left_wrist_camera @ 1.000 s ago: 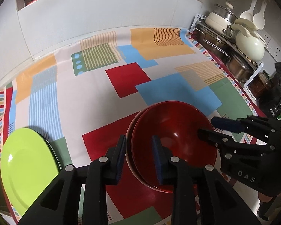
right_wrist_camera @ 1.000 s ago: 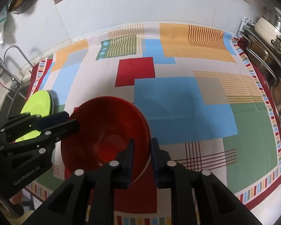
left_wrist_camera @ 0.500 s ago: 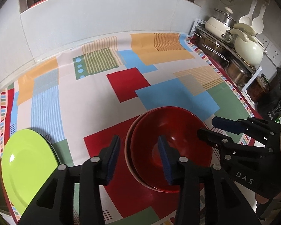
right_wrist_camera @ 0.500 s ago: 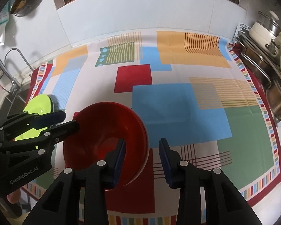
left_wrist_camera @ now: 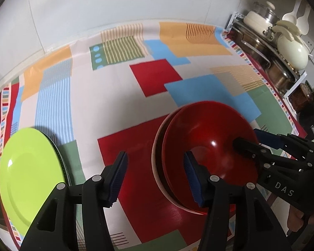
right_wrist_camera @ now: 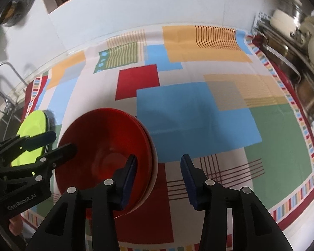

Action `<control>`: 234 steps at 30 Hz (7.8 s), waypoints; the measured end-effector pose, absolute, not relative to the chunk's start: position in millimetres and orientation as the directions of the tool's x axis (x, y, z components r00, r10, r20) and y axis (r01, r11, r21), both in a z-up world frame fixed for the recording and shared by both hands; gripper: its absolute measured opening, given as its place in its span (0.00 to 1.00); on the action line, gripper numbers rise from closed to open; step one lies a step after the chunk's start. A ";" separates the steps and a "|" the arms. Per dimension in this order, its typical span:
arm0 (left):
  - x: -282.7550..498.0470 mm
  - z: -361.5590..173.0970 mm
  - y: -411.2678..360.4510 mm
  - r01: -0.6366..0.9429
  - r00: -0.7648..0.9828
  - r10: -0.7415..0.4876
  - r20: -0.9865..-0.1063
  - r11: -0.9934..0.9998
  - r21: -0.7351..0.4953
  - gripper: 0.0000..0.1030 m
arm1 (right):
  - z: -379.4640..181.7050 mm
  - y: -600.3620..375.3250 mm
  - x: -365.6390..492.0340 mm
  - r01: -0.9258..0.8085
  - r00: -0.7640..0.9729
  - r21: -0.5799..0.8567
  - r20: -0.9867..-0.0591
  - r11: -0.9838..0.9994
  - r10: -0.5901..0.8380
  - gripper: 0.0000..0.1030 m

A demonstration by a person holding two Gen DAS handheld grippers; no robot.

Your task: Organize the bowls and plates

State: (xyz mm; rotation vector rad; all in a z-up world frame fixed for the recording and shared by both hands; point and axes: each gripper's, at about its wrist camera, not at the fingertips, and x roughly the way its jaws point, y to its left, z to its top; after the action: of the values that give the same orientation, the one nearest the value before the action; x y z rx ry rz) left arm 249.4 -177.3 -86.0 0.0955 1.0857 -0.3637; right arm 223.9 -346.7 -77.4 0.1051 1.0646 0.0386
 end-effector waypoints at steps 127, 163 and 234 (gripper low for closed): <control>204.9 -82.2 105.7 -0.138 0.442 -0.165 -0.882 0.959 -0.249 0.29 | -82.5 -60.9 236.9 -0.242 0.309 0.285 -0.884 0.927 0.352 0.23; 234.0 -107.8 121.6 -0.116 0.402 -0.201 -0.893 0.957 -0.267 0.28 | -101.7 -40.0 258.8 -0.228 0.298 0.240 -0.906 0.944 0.302 0.24; -92.2 15.5 -39.4 -0.059 0.865 0.055 -0.500 0.998 0.008 0.98 | 6.6 -225.5 -76.0 -0.134 0.844 0.074 -0.514 0.988 0.153 0.82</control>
State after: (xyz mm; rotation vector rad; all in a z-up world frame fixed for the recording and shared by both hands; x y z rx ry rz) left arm -92.2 -39.4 15.5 -0.0075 0.5232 0.0594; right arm -76.0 -225.5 6.6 0.0353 0.5454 0.1514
